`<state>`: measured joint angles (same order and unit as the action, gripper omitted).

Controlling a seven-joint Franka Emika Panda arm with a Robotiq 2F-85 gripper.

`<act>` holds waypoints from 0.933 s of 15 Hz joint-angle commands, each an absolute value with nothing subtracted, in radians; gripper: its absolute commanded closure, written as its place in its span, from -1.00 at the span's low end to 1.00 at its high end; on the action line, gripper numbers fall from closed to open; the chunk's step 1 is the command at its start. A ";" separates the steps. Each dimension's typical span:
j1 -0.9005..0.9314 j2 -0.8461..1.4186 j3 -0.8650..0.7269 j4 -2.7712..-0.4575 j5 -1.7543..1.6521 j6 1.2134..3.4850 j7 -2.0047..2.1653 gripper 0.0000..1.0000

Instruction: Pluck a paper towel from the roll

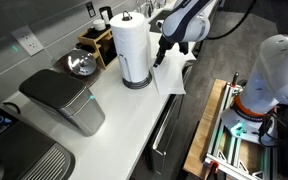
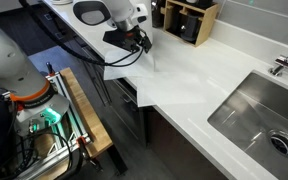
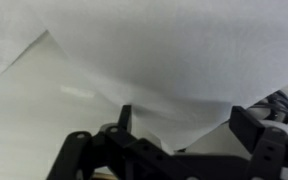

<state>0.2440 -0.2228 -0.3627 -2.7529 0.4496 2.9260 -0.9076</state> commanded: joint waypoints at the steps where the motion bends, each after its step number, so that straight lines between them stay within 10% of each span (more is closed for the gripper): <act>1: 0.322 -0.203 -0.421 -2.753 0.584 2.996 -1.022 -0.98; 11: 0.491 -0.204 -0.525 -2.751 0.888 3.059 -1.226 0.72; 12: 0.500 -0.203 -0.533 -2.750 0.904 3.063 -1.237 0.66; 13: 0.508 -0.204 -0.538 -2.748 0.920 3.067 -1.242 0.03; 14: 0.515 -0.207 -0.545 -2.747 0.933 3.068 -1.252 0.11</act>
